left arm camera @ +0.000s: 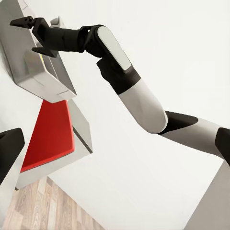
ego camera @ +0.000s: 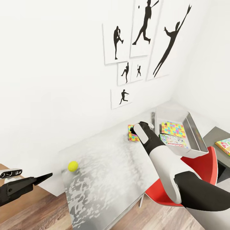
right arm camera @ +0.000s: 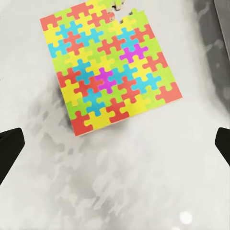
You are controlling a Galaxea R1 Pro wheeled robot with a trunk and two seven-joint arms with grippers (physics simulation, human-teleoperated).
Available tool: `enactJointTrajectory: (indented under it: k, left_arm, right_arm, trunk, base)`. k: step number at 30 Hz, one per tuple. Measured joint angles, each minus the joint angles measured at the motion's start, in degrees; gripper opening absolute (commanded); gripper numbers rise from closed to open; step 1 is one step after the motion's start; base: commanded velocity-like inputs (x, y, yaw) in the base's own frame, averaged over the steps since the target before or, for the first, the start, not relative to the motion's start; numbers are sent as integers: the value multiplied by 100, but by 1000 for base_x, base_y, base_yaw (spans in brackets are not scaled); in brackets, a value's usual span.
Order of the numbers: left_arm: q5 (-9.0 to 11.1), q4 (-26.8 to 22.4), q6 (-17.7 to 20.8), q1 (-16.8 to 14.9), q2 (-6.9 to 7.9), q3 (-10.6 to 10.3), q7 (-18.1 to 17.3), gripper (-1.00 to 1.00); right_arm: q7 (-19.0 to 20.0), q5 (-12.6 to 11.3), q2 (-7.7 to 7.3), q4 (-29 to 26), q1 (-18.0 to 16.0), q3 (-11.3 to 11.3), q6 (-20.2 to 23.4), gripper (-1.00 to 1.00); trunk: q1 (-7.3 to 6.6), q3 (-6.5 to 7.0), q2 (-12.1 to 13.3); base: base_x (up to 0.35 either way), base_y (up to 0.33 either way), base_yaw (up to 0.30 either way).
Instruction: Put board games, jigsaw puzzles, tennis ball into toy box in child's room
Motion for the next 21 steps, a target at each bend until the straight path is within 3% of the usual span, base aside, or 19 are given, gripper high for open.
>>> enactJointTrajectory:
  k: [10, 21]
  left_arm:
    - [0, 0, 0, 0, 0, 0, 0, 100]
    - [6, 4, -1, 0, 0, 25, 0, 100]
  right_arm:
    - [0, 0, 2, 0, 1, 0, -1, 100]
    - [0, 1, 2, 0, -2, 0, -1, 100]
  trunk:
    - [0, 0, 0]
    - [0, 0, 0]
  base:
    - [0, -3, 0]
    - [0, -133, 1]
